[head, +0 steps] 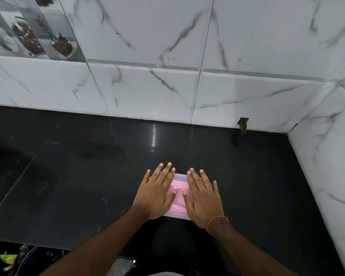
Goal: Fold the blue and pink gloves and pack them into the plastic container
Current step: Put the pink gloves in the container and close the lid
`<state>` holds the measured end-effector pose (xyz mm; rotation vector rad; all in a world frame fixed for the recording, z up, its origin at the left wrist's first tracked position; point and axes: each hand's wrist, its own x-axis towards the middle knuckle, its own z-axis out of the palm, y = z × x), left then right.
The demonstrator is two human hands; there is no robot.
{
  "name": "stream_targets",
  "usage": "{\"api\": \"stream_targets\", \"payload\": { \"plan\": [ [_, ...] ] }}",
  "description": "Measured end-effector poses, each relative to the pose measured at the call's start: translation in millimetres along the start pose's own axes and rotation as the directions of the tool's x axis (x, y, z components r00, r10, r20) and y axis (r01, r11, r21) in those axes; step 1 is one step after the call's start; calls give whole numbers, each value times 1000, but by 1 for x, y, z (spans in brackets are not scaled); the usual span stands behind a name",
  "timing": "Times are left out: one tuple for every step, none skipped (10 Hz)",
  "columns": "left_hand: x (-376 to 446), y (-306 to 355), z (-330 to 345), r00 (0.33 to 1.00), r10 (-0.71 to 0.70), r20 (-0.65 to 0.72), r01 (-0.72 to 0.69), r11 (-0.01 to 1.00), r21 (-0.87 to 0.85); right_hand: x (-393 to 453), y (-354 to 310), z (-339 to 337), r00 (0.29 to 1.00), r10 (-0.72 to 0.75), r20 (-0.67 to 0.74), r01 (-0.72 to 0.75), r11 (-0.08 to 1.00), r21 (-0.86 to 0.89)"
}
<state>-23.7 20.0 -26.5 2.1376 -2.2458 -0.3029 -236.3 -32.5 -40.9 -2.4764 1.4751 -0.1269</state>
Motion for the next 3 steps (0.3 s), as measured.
{"api": "stream_targets", "payload": {
  "plan": [
    [0, 1, 2, 1000, -3, 6, 3, 1000, 20, -3, 0, -1, 1000, -4, -5, 4, 1000, -5],
    [1, 2, 1, 1000, -3, 10, 2, 999, 33, -5, 0, -6, 1000, 17, 9, -17, 1000, 0],
    [-1, 1, -3, 1000, -14, -10, 14, 1000, -6, -12, -8, -11, 1000, 18, 20, -18, 1000, -19]
  ]
}}
